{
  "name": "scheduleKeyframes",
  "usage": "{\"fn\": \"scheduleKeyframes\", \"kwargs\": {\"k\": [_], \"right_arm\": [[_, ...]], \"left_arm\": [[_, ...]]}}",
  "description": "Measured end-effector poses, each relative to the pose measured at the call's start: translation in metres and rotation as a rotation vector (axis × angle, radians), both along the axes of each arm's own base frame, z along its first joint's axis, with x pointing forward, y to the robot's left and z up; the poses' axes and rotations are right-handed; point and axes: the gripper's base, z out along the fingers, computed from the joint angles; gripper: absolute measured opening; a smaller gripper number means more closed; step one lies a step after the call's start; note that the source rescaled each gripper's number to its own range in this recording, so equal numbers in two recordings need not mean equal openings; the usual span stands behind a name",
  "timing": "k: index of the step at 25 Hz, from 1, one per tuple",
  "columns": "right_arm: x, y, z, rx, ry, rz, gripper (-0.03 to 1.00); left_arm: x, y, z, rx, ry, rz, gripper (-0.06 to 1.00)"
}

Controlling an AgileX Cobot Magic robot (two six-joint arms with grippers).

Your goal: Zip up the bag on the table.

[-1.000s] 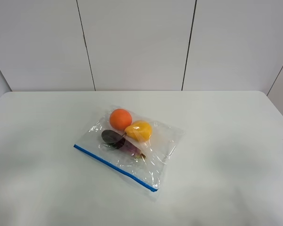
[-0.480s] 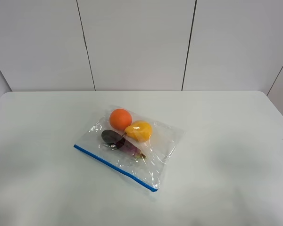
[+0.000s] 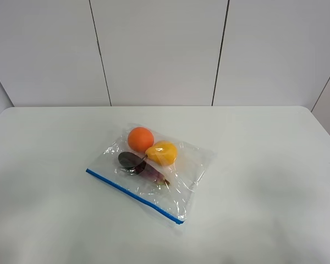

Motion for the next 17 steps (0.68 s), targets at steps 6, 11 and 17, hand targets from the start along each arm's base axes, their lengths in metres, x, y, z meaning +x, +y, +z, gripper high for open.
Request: {"fn": "scheduleKeyframes", "kwargs": {"k": [6,11,17], "right_arm": [[0.0000,0.0000,0.0000,0.000,0.000,0.000,1.00],[0.0000,0.0000,0.0000,0.000,0.000,0.000,1.00],[0.0000,0.0000,0.0000,0.000,0.000,0.000,1.00]], "left_arm": [[0.0018,0.0001,-0.0012,-0.003,-0.007,0.003,1.00],[0.0018,0.0001,-0.0012,-0.003,-0.008,0.003,1.00],[0.0018,0.0001,-0.0012,-0.003,-0.008,0.003,1.00]]}}
